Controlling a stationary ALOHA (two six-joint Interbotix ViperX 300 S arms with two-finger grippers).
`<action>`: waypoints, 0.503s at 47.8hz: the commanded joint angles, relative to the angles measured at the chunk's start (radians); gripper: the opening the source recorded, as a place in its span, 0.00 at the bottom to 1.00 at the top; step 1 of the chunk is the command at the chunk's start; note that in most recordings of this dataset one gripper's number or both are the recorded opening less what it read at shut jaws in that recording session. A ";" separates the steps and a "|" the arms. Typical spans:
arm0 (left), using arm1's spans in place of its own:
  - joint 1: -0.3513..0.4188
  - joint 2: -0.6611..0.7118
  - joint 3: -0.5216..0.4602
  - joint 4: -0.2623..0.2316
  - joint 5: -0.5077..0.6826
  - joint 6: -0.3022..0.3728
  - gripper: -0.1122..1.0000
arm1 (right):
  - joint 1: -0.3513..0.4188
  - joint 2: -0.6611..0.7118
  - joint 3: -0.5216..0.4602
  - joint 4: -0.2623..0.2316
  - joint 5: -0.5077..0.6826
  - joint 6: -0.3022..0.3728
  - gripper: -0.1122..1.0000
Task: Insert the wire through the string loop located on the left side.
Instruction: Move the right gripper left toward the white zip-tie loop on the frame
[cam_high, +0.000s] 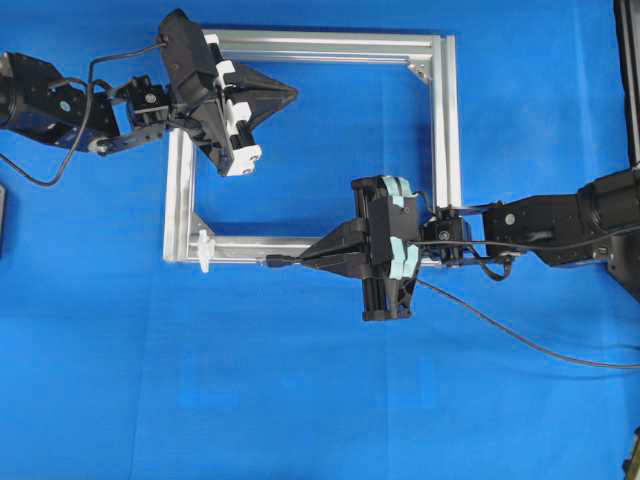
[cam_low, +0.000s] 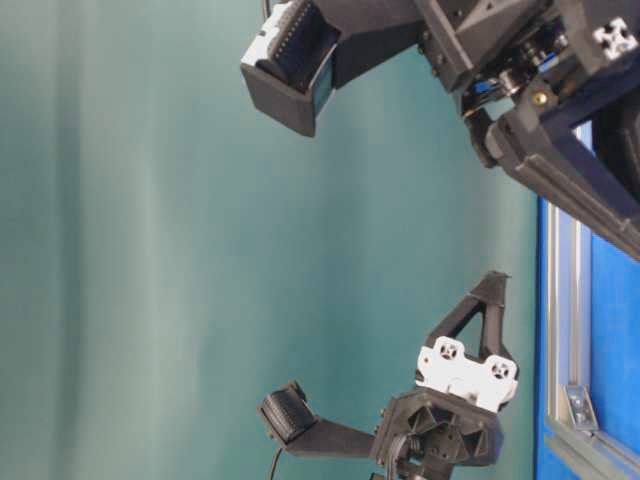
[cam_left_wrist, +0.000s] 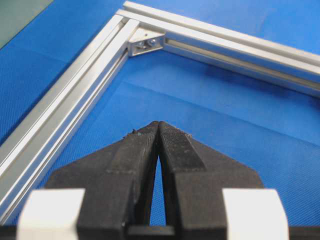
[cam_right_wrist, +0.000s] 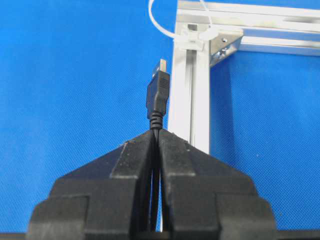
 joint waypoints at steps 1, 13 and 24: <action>0.002 -0.029 -0.020 0.003 -0.006 0.000 0.10 | -0.005 -0.034 -0.008 0.000 -0.005 -0.002 0.10; 0.002 -0.028 -0.020 0.003 -0.006 0.000 0.10 | -0.005 -0.031 -0.012 0.002 -0.008 -0.002 0.10; 0.002 -0.028 -0.020 0.003 -0.006 0.000 0.10 | -0.006 0.008 -0.067 0.000 -0.003 -0.002 0.10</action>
